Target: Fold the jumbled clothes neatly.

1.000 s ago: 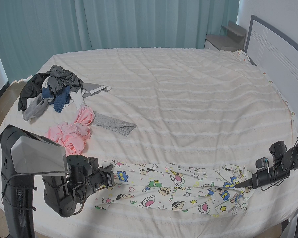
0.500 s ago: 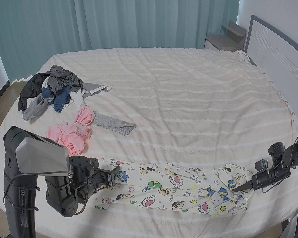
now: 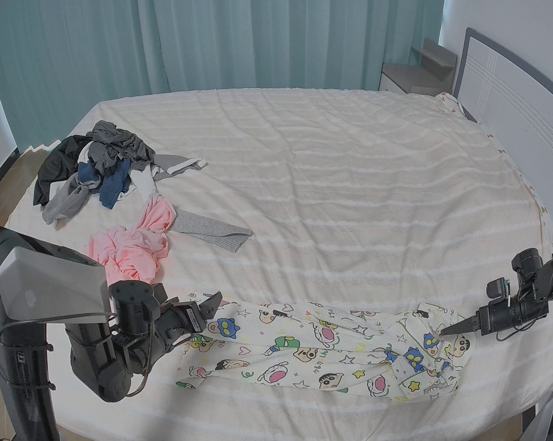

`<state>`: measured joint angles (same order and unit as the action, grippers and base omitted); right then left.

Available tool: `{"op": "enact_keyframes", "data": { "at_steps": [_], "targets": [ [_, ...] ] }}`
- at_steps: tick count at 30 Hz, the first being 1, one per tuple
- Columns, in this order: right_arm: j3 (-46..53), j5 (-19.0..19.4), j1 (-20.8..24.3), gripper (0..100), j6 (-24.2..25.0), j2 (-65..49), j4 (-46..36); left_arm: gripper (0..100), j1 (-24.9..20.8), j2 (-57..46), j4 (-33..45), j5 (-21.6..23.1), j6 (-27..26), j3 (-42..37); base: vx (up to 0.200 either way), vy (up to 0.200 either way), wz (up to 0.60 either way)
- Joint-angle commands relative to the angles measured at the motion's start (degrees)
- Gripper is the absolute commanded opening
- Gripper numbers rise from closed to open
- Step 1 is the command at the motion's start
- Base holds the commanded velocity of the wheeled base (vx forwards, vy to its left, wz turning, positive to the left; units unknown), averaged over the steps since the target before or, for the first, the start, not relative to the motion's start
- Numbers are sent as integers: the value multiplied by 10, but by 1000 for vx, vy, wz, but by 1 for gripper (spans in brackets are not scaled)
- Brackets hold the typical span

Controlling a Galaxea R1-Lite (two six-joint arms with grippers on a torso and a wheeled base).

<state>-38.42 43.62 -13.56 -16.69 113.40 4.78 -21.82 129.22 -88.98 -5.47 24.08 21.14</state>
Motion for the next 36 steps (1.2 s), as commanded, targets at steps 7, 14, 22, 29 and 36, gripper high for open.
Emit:
{"op": "enact_keyframes", "data": {
  "at_steps": [7, 14, 22, 29, 36],
  "targets": [
    [-13, 2, 33, 100, -1, -41, 64, 100, 13, -145, -10, 6, 202, -66, 0, 0, 0],
    [-18, 2, 90, 100, -2, -10, 80, 100, 11, -195, -10, 6, 253, -143, 0, 0, 0],
    [-54, -14, 136, 100, -2, 49, 74, 100, 13, -210, -10, -1, 280, -194, 0, 0, 0],
    [-57, -36, 107, 100, -3, 67, 73, 100, 13, -211, -10, -4, 290, -208, 0, 0, 0],
    [-52, -37, 68, 100, -4, 74, 70, 100, 13, -211, -10, -4, 290, -210, 0, 0, 0]
  ]
}}
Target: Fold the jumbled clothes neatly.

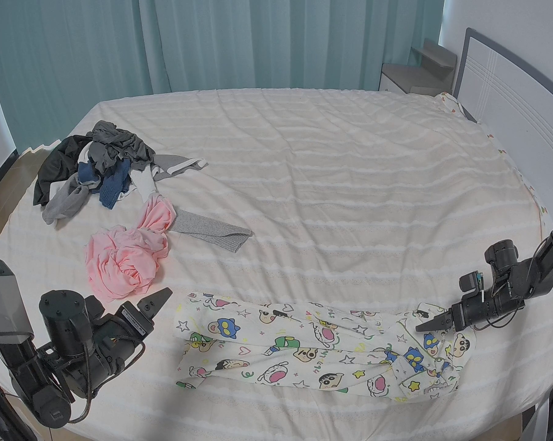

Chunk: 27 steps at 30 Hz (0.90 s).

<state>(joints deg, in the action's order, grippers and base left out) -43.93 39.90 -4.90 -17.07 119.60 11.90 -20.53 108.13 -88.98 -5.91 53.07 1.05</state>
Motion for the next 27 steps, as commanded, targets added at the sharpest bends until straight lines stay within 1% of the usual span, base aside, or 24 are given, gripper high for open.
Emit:
{"op": "enact_keyframes", "data": {
  "at_steps": [1, 6, 9, 14, 18, 23, 25, 27],
  "targets": [
    [4, 0, -20, 100, -1, 12, -1, 100, 1, 0, -10, 0, 0, -9, 0, 0, 0],
    [17, -2, -33, 100, -3, 32, 0, 100, 0, 1, -10, -1, 1, -9, 0, 0, 0],
    [13, -15, -45, 100, -6, 50, 3, 100, 0, 1, -10, -1, 2, -10, 0, 0, 0],
    [16, -18, -62, 100, -13, 42, 5, 100, 0, 2, -10, -10, 2, -9, 0, 0, 0],
    [29, -17, -61, 100, -21, 5, 10, 100, 0, 4, -10, -10, 2, -9, 0, 0, 0],
    [24, -8, -53, 100, -15, -33, 51, 100, 0, 2, -10, -11, 2, -9, 0, 0, 0],
    [29, 2, -33, 100, -14, -54, 50, 100, 0, 2, -10, -11, 2, -10, 0, 0, 0],
    [33, 3, -24, 100, -13, -60, 49, 100, 0, 2, -10, -11, 1, -9, 0, 0, 0]
  ]
}}
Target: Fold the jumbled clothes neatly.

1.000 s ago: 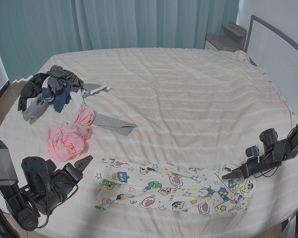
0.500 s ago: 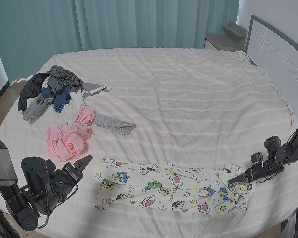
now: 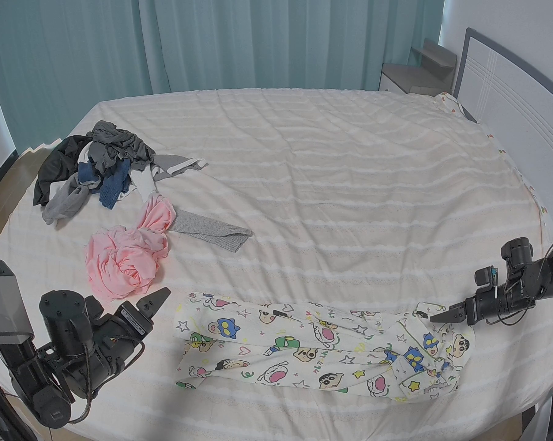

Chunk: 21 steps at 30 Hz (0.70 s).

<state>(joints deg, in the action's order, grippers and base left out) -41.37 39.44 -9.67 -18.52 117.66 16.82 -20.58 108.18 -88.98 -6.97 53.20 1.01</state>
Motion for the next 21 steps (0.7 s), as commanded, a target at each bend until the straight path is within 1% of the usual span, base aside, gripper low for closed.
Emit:
{"op": "enact_keyframes", "data": {
  "at_steps": [1, 3, 9, 10, 11, 18, 19, 20, 21],
  "targets": [
    [20, 6, 39, 100, 1, -44, 0, 100, 0, 2, -10, 0, 0, -8, 0, 0, 0],
    [31, 5, 54, 100, 1, -40, 7, 100, 0, 2, -10, 0, 0, -8, 0, 0, 0],
    [27, 4, 61, 100, 2, -26, 13, 100, 1, 2, -10, -1, 0, -8, 0, 0, 0],
    [23, 2, 61, 100, 6, -23, 42, 100, 0, 0, -10, -1, 0, -8, 0, 0, 0],
    [22, 2, 60, 100, 7, -23, 43, 100, 1, 0, -10, -1, 0, -8, 0, 0, 0],
    [11, -9, 18, 100, 8, -13, 39, 100, 0, 0, -10, -1, 0, -8, 0, 0, 0],
    [11, -9, 5, 100, 8, -9, 39, 100, 0, 0, -10, -1, 0, -8, 0, 0, 0],
    [11, -9, 5, 100, 8, -9, 39, 100, 0, 0, -10, -1, 0, -8, 0, 0, 0],
    [11, -11, -8, 100, 8, -4, 39, 100, 0, 0, -10, -1, 0, -8, 0, 0, 0]
  ]
}}
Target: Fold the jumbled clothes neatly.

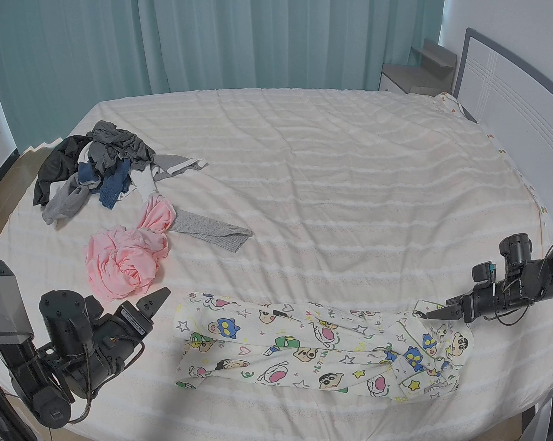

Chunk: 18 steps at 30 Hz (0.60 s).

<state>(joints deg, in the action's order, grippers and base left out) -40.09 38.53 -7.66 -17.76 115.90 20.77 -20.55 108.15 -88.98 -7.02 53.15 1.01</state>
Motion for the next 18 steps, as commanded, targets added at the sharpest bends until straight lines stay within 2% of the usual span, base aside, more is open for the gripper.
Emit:
{"op": "enact_keyframes", "data": {
  "at_steps": [1, 6, 10, 11, 18],
  "targets": [
    [-2, -2, -39, 100, 0, 14, 0, 100, 0, 0, -10, 0, 0, -8, 0, 0, 0],
    [6, 5, -39, 100, -1, -23, 1, 100, 0, 0, -10, 1, 0, -8, 0, 0, 0],
    [24, 17, -4, 100, 0, -50, 0, 100, 1, 4, -10, 1, 0, -8, 0, 0, 0],
    [29, 17, 23, 100, 0, -46, 0, 100, 2, 7, -10, 1, 0, -8, 0, 0, 0],
    [27, 15, 61, 100, -3, 6, 4, 100, 10, 7, -10, 1, 0, -8, 0, 0, 0]
  ]
}}
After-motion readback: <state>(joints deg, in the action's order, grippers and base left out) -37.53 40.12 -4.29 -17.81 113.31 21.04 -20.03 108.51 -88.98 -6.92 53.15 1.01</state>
